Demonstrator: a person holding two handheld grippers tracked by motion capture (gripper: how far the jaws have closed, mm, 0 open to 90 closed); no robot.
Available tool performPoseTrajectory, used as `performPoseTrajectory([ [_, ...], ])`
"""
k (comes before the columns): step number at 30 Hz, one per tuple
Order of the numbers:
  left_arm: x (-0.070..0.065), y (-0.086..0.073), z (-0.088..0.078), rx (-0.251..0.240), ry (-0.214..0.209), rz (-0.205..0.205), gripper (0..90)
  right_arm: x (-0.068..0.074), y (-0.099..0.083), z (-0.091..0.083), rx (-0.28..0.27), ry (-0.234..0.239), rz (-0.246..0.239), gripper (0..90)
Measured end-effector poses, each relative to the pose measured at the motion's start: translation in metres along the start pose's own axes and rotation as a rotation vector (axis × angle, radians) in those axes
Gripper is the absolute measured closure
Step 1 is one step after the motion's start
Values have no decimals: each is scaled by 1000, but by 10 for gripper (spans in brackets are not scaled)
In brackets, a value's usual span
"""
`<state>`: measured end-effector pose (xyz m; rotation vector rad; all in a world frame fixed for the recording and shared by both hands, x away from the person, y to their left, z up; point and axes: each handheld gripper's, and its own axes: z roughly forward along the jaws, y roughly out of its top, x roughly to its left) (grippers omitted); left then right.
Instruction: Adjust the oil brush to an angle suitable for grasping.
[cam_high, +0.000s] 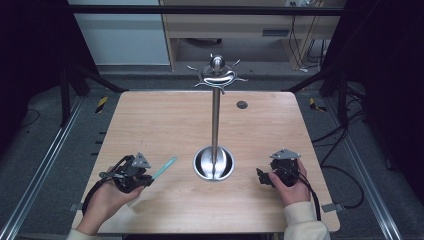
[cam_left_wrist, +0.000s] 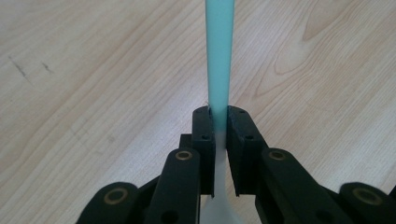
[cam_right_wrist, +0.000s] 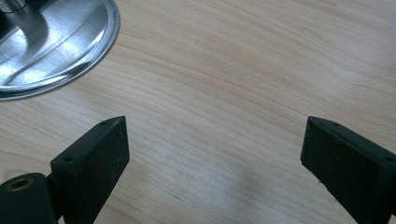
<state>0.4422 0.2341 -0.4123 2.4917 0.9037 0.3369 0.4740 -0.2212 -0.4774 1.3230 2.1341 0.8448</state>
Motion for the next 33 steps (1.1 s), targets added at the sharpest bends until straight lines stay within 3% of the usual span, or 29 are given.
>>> performPoseTrajectory([
  [12,-4,3,-17,-120,31,-20,818,-1,-1,1,2,-1,-3,85],
  [33,-4,9,-41,-212,65,-17,819,-1,-1,0,3,-9,-5,85],
])
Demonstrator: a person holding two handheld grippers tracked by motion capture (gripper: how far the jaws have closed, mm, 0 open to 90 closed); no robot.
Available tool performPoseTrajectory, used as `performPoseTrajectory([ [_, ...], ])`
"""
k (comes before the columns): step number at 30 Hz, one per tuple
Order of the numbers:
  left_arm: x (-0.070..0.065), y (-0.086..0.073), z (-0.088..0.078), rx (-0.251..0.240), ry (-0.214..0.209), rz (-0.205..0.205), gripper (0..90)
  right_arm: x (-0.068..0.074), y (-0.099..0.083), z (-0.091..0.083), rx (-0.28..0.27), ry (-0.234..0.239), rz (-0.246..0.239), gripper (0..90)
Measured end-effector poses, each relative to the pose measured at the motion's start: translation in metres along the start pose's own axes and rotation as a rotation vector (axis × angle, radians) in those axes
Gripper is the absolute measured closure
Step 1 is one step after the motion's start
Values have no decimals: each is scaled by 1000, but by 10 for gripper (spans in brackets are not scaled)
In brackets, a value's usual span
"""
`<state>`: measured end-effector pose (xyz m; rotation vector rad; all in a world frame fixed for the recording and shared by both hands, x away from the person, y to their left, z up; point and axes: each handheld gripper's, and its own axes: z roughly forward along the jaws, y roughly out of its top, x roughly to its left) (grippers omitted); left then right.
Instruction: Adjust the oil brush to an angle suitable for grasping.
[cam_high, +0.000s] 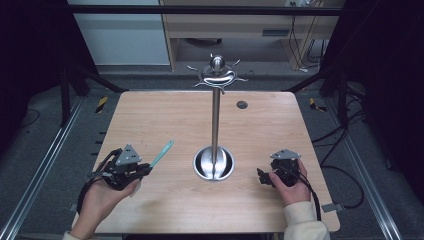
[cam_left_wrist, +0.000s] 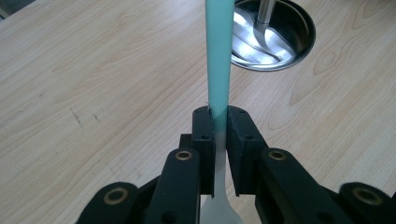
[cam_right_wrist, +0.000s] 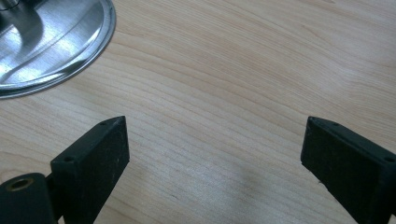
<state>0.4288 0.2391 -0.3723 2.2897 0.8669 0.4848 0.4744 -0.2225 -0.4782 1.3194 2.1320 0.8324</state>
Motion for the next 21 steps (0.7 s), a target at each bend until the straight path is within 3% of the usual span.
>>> performPoseTrajectory([
  [21,1,8,-7,-44,5,-4,819,-1,0,-1,6,0,2,85],
])
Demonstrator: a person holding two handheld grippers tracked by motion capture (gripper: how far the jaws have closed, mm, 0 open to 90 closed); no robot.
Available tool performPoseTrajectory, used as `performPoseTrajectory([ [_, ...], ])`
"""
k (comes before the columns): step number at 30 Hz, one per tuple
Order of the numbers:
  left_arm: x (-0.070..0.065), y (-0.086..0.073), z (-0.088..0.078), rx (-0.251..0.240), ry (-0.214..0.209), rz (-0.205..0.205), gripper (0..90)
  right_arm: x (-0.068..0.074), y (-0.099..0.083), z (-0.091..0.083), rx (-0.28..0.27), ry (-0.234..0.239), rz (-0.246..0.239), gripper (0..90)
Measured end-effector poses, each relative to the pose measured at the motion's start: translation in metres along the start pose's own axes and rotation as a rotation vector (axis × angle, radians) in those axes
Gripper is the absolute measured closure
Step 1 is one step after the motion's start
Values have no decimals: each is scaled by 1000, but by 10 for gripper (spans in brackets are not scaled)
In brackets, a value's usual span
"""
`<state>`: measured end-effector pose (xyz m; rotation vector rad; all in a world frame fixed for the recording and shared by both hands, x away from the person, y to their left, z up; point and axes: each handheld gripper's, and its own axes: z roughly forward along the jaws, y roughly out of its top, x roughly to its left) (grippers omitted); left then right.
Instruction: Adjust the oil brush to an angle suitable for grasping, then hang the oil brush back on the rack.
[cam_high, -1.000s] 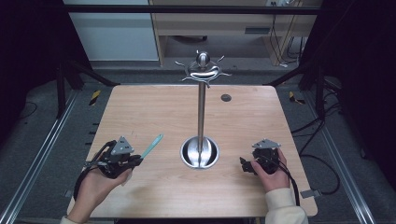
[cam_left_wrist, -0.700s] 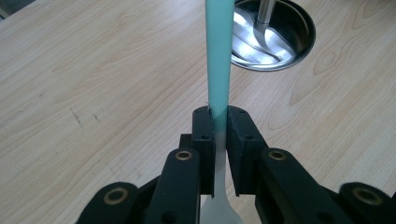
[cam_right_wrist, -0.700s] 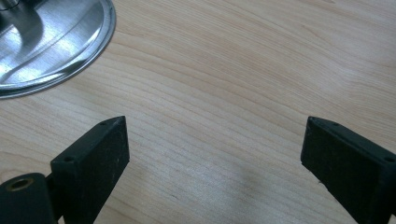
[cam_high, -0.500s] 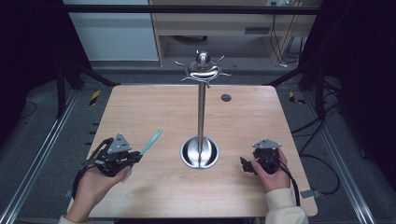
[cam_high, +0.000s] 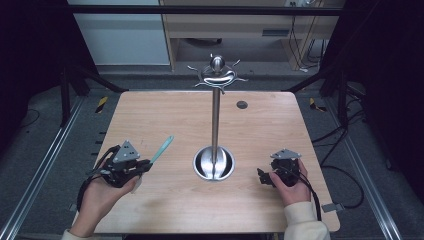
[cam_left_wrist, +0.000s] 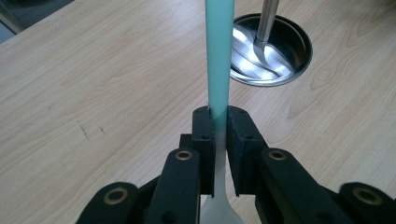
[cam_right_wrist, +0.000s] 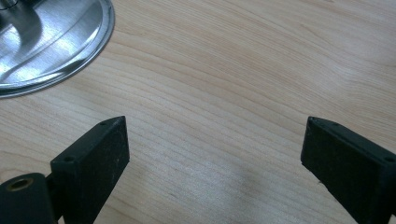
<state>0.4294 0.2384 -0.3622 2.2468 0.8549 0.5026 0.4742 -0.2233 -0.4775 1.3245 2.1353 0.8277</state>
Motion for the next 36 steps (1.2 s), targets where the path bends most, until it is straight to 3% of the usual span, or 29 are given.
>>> performPoseTrajectory([
  [23,-5,19,-16,-78,9,28,819,0,0,0,-6,1,-3,84],
  [36,-10,39,-31,-192,37,39,819,-1,0,-2,-8,0,7,84],
])
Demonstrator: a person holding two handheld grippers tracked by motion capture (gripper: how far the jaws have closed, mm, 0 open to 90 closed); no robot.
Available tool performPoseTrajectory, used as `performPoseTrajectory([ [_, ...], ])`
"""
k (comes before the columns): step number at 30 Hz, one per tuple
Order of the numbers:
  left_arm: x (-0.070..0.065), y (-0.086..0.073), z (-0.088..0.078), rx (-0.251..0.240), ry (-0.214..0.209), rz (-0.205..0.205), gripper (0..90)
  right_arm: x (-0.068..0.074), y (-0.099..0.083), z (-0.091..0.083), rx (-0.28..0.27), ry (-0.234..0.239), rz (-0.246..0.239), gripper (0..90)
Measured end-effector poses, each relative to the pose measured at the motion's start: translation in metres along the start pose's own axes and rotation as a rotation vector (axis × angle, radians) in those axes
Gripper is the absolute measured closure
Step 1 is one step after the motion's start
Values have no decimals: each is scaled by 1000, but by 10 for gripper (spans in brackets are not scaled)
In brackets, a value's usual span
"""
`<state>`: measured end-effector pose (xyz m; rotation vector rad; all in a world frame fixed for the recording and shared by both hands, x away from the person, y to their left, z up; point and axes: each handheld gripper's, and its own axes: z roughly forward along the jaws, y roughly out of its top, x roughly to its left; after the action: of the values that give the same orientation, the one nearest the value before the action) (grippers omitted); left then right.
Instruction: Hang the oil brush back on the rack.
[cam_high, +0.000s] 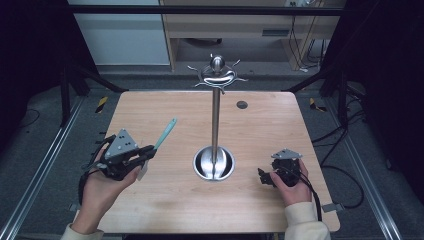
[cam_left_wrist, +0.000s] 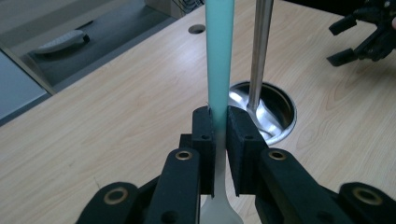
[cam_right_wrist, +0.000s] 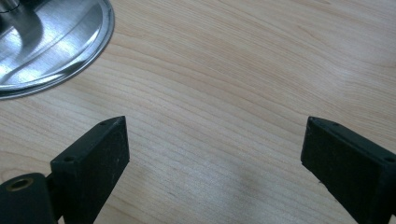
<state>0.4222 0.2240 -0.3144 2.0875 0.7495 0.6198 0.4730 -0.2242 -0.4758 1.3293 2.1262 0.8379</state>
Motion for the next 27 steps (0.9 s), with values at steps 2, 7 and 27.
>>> performPoseTrajectory([
  [2,-1,4,-2,-19,3,2,818,0,0,0,-4,-2,-3,84],
  [7,-3,13,-6,-80,9,-5,819,0,0,0,-3,-3,-6,84],
  [27,-14,46,-14,-242,-14,-34,818,0,0,-1,-4,1,-5,84],
])
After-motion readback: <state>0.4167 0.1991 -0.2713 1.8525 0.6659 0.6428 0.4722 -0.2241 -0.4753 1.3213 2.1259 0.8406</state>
